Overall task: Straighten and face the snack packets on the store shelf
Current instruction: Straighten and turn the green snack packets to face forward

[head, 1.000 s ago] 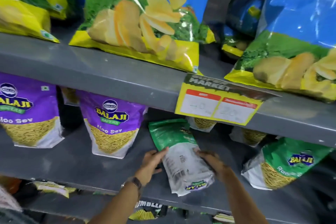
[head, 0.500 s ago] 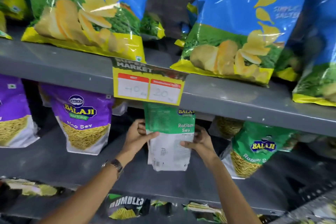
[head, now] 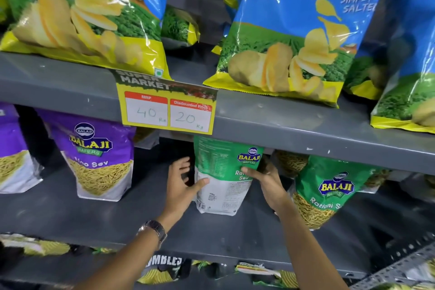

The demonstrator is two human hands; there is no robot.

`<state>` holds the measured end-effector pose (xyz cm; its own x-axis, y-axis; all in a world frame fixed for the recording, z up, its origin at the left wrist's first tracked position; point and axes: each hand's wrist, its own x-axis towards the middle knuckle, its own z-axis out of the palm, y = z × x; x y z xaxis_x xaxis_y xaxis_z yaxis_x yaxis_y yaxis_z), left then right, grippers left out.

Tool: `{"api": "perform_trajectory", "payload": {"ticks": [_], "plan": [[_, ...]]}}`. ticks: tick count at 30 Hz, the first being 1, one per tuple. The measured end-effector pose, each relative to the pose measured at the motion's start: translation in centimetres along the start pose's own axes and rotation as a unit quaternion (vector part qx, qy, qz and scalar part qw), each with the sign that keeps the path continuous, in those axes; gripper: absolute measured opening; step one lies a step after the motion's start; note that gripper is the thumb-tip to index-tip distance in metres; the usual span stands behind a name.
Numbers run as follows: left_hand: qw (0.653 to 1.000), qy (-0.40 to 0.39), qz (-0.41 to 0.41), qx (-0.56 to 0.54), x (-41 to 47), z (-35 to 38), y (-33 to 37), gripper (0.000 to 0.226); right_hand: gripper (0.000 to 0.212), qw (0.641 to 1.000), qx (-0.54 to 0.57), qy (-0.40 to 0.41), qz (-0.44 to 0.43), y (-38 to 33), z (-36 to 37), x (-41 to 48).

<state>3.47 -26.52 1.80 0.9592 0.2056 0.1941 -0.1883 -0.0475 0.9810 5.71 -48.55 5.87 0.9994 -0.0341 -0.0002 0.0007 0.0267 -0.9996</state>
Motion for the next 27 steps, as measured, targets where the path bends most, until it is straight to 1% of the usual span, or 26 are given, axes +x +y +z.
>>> {"api": "perform_trajectory", "payload": {"ticks": [1,2,5,7,8,10,12,13,15,17,19,20,21,22,23,24,26,27], "plan": [[1.000,0.012,0.011,0.004,-1.0,0.4,-0.1,0.067,0.075,1.000,0.008,0.001,-0.004,-0.3,0.1,0.2],[1.000,0.007,0.020,0.011,-1.9,0.9,-0.2,0.062,0.068,1.000,0.005,0.003,-0.008,-0.6,0.3,0.2],[0.997,-0.055,0.029,0.034,-4.4,2.9,-0.7,0.060,0.054,0.999,-0.009,0.034,-0.029,-0.9,0.9,-0.6],[0.997,-0.072,0.020,0.034,-5.6,3.8,-0.8,0.073,0.046,0.997,-0.015,0.056,-0.052,-0.8,1.2,-1.7],[0.997,-0.071,0.016,0.037,-6.1,4.1,-0.8,0.081,0.046,0.996,-0.019,0.061,-0.067,-0.7,1.3,-2.3],[0.995,-0.082,0.028,0.052,-6.7,4.5,-0.8,0.096,0.052,0.994,-0.018,0.061,-0.086,-0.4,1.4,-3.6],[0.991,-0.108,0.037,0.073,-6.9,4.9,-0.9,0.111,0.057,0.995,-0.013,0.050,-0.086,-0.3,1.5,-5.0],[0.989,-0.121,0.032,0.077,-6.8,5.1,-0.9,0.119,0.054,0.996,-0.010,0.042,-0.082,-0.2,1.6,-5.7],[0.987,-0.143,0.023,0.062,-6.3,5.7,-0.9,0.128,0.039,0.997,-0.006,0.019,-0.073,-0.2,1.6,-7.0],[0.987,-0.155,0.018,0.027,-5.7,6.1,-1.0,0.125,0.027,0.998,-0.014,-0.011,-0.063,-0.2,1.2,-7.9],[0.988,-0.152,-0.001,0.013,-4.7,6.1,-0.9,0.118,0.024,0.997,-0.030,-0.028,-0.060,-0.6,0.7,-8.2],[0.989,-0.145,-0.002,0.023,-4.2,5.9,-0.7,0.115,0.021,0.997,-0.031,-0.018,-0.066,-0.8,0.4,-8.1],[0.989,-0.139,0.001,0.041,-3.7,5.5,-0.5,0.111,0.017,0.996,-0.034,0.016,-0.076,-0.7,-0.1,-7.6],[0.989,-0.136,0.008,0.059,-3.2,5.2,-0.1,0.110,0.019,0.994,-0.044,0.061,-0.082,-0.7,-0.6,-7.0],[0.987,-0.141,0.012,0.076,-2.6,4.7,0.0,0.112,0.029,0.989,-0.058,0.101,-0.087,-0.6,-1.0,-6.2],[0.983,-0.156,0.012,0.096,-2.0,4.2,0.0,0.113,0.041,0.986,-0.075,0.123,-0.086,-0.4,-1.4,-5.4],[0.972,-0.197,0.010,0.124,-0.7,3.0,0.0,0.107,0.070,0.985,-0.103,0.119,-0.069,0.0,-1.9,-4.0],[0.968,-0.219,0.007,0.122,0.0,2.4,0.1,0.105,0.081,0.988,-0.107,0.103,-0.050,0.2,-2.1,-3.4]]}}
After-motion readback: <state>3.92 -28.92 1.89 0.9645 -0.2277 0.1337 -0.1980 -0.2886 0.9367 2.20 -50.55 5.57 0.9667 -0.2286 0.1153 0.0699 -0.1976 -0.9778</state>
